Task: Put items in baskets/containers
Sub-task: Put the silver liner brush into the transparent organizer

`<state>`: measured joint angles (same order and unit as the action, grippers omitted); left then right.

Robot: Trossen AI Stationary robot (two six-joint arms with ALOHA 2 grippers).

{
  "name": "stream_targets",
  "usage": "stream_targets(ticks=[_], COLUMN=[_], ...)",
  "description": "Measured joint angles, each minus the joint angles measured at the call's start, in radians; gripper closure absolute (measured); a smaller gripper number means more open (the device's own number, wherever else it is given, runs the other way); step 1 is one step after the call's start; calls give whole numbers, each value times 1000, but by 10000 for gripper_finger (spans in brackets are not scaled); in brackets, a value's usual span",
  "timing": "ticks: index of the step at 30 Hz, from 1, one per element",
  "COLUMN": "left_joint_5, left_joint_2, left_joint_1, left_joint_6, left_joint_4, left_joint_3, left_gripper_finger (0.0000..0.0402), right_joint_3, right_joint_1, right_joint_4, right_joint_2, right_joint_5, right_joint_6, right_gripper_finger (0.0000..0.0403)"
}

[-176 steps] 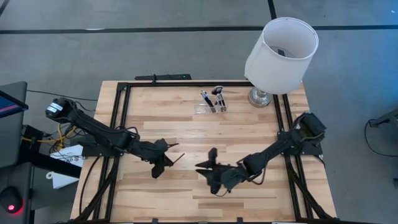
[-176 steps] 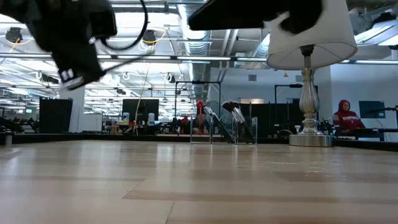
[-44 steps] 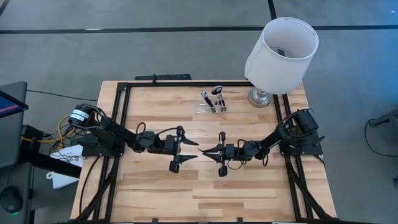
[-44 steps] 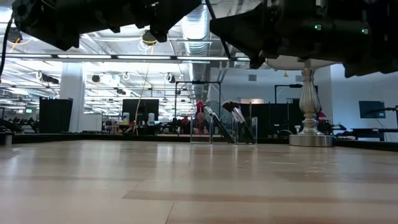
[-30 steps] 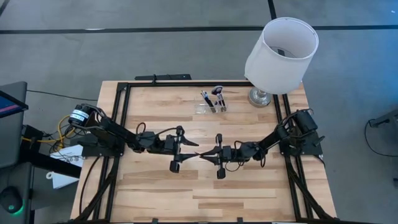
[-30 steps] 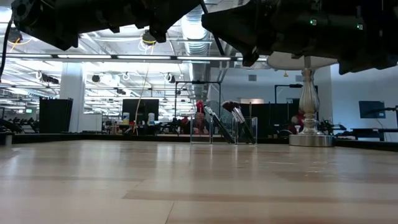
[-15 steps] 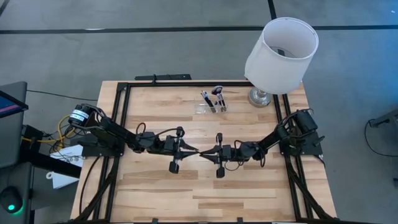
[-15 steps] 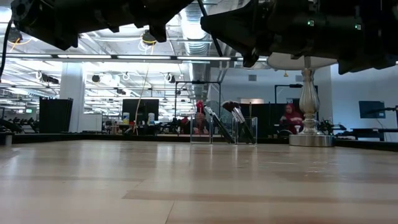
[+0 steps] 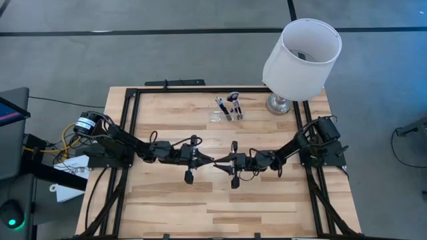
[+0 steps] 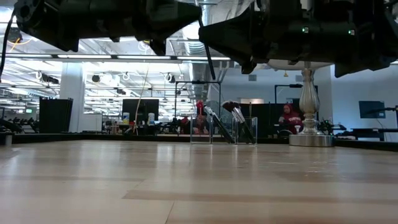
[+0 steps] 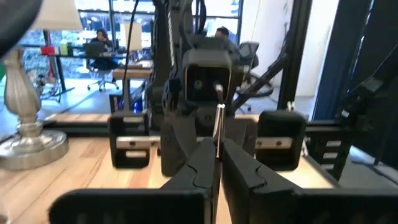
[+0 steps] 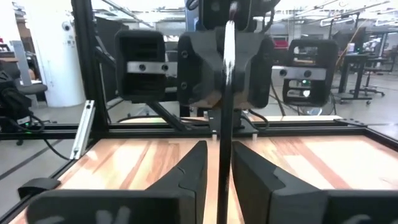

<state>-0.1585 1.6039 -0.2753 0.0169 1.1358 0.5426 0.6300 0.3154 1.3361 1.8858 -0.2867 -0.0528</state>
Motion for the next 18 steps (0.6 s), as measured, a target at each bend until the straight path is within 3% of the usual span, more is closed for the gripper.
stream_targets(ticks=[12,18], left_joint_5=[32,40], left_joint_2=[-1,0], left_joint_1=[18,28], left_joint_6=[-25,-34], left_joint_4=[-60,-93], left_joint_3=[0,1], left_gripper_finger=[389,389], right_joint_3=[38,105], right_joint_1=[-12,-25], right_joint_4=[-8,-196], right_joint_2=[1,1], right_joint_5=[2,22], right_joint_6=[0,1], right_gripper_finger=[338,337])
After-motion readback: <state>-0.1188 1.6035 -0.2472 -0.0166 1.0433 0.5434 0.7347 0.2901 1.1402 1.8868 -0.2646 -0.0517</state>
